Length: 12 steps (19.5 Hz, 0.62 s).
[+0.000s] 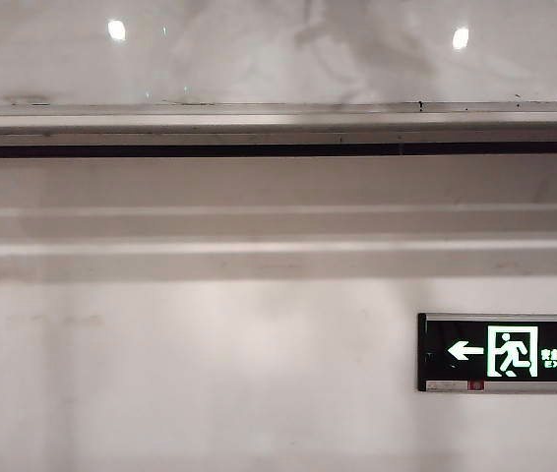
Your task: Take a marker from the whiteboard tray, write "Hi!" on the whiteboard, and then put the marker back vertically into the whiteboard tray.
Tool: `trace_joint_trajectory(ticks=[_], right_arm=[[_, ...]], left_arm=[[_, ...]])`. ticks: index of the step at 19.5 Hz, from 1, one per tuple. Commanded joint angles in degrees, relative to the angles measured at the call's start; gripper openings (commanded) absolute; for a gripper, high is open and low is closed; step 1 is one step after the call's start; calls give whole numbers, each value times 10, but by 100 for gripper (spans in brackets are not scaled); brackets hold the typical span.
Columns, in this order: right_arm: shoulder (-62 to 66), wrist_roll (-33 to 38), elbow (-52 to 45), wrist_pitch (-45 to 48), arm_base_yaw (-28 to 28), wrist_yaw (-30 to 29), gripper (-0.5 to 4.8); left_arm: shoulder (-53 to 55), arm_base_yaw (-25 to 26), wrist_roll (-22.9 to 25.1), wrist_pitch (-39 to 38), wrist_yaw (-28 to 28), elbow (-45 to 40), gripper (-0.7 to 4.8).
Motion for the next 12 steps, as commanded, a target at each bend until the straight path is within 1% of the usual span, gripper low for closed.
trace_joint_trajectory(ticks=[1,3,7,12], right_arm=[[-27,3,5,66,2,-28,-1],[-28,-2,5,89,0,-29,-1],[-20,-2,4,97,-2,-47,-1],[-11,-2,4,113,-2,-37,-1]], left_arm=[[-2,0,0,4,3,2,-6],[-2,0,0,5,3,2,-6],[-2,0,0,5,3,2,-6],[-2,0,0,5,3,2,-6]])
